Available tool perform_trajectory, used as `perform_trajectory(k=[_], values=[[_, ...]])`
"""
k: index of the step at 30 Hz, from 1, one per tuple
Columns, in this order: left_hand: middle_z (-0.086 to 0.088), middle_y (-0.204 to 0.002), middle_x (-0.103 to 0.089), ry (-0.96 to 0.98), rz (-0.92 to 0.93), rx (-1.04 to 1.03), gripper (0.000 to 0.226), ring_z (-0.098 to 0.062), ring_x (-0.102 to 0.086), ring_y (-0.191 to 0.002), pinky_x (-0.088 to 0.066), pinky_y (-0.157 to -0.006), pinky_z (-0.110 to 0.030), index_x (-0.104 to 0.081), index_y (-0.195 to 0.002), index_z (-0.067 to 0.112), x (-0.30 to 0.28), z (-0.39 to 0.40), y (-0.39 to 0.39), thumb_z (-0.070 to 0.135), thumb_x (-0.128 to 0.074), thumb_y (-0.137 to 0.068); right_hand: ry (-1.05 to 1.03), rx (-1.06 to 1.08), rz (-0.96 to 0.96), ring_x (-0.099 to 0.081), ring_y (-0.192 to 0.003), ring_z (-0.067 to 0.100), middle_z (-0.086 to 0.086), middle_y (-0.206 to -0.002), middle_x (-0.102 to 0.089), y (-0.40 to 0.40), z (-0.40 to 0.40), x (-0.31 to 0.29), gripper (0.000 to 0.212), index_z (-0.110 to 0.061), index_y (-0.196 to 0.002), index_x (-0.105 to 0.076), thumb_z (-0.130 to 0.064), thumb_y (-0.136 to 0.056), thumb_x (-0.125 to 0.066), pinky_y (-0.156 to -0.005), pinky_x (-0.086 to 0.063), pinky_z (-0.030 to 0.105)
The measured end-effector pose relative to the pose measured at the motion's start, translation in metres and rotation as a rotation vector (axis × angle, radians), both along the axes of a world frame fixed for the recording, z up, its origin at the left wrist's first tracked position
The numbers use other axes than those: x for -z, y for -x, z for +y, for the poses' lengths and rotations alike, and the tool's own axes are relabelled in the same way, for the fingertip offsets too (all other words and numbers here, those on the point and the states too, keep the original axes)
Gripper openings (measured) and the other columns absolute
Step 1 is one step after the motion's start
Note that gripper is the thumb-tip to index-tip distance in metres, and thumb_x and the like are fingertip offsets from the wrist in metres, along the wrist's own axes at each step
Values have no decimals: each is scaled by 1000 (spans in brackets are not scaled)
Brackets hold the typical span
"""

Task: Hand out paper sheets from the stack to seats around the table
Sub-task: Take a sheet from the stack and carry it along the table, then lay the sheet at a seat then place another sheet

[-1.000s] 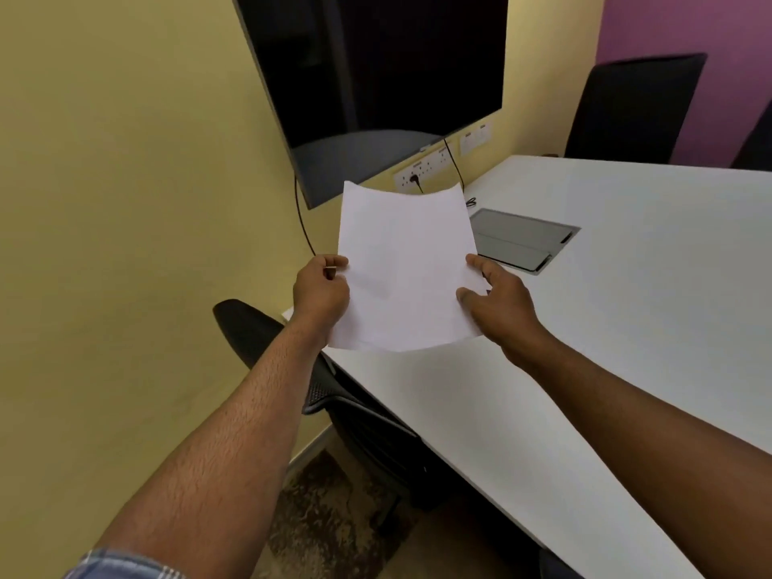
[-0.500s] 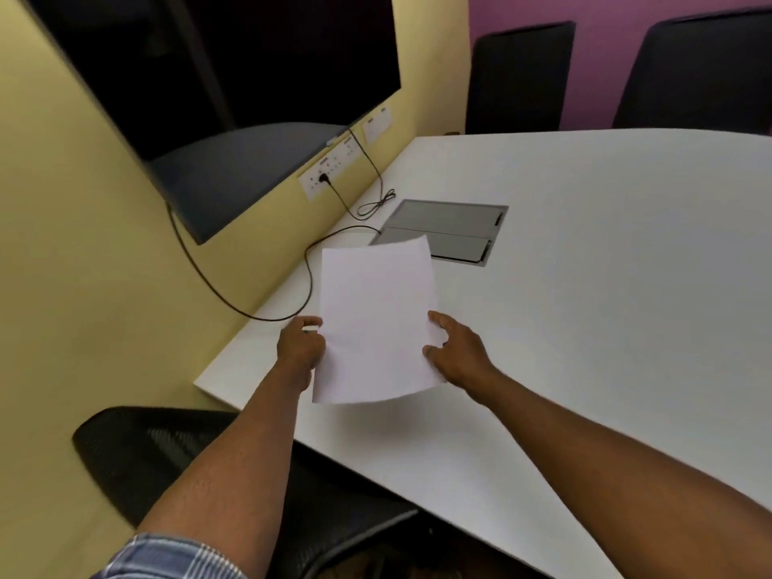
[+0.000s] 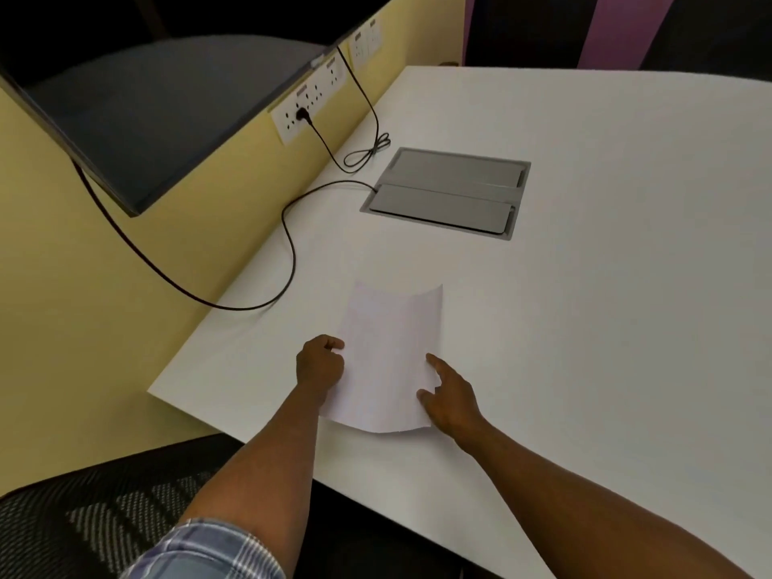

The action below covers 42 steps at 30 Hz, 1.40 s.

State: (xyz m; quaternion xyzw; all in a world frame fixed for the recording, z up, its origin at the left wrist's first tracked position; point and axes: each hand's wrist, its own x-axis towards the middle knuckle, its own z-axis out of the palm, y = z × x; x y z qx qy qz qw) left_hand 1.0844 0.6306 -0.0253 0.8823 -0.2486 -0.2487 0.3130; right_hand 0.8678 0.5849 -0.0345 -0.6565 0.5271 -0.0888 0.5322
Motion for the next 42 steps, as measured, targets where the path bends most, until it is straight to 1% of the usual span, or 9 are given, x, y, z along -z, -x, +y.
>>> perform_trajectory(k=[6,9,12,14,17,22,29,37,42], values=[[-13,-113,-66,-90,-77,98,35,-31,-62,-102,-44,-81,-27,-70,-97,10,35,-10,-8,-7,-44,-81,-22,-26,104,-40,-135,22,3,-153,-37,-10,-4,27,69,-22,-149,-27,-20,-90,-63,-110,-32,31],[-14,-128,-52,-187,-213,156,24,-34,-52,-118,-44,-94,-39,-65,-112,13,48,-6,-4,14,-55,-90,47,-93,183,-46,-129,22,5,-150,-36,-7,0,33,75,-20,-150,-26,-31,-87,-66,-107,-35,30],[-12,-152,-33,-288,-356,293,53,-31,-31,-138,-30,-110,-45,-53,-134,19,64,2,0,49,-55,-90,227,-212,322,-41,-128,24,4,-146,-28,-3,8,37,75,-22,-148,-26,-39,-86,-65,-99,-44,36],[-10,-158,-25,-306,-378,357,68,-30,-24,-143,-24,-114,-46,-42,-144,20,73,5,0,58,-51,-89,354,-323,403,-36,-128,24,3,-147,-27,-2,13,41,66,-23,-144,-31,-39,-87,-62,-94,-47,38],[-8,-160,-23,-297,-385,362,71,-31,-22,-145,-23,-115,-48,-36,-148,19,81,6,-2,59,-48,-90,459,-407,454,-38,-120,25,3,-142,-34,-1,16,46,53,-21,-135,-39,-38,-89,-59,-87,-48,36],[-7,-161,-21,-282,-369,351,71,-31,-20,-146,-22,-116,-47,-34,-149,18,78,6,1,57,-48,-91,508,-414,474,-40,-117,26,3,-140,-37,-2,15,47,50,-20,-132,-41,-41,-89,-57,-85,-48,37],[-12,-162,-17,-281,-431,360,69,-31,-17,-148,-15,-119,-45,-28,-151,11,48,4,23,51,-40,-97,446,-392,458,-24,-140,26,5,-159,-16,28,17,20,70,-22,-149,-21,-51,-92,-49,-109,-35,41],[-12,-162,-19,-244,-561,493,66,-30,-16,-148,-14,-120,-45,-28,-151,9,7,-15,56,50,-32,-99,551,-335,435,-16,-146,24,4,-162,-9,62,-4,-30,72,-19,-152,-17,-53,-95,-42,-115,-24,40],[-10,-163,-17,-85,-616,639,68,-28,-13,-150,-11,-121,-45,-26,-152,11,-51,-37,130,54,-25,-99,676,-199,462,-12,-148,23,5,-163,-7,122,-7,-85,75,-18,-153,-11,-58,-95,-38,-118,-16,39]])
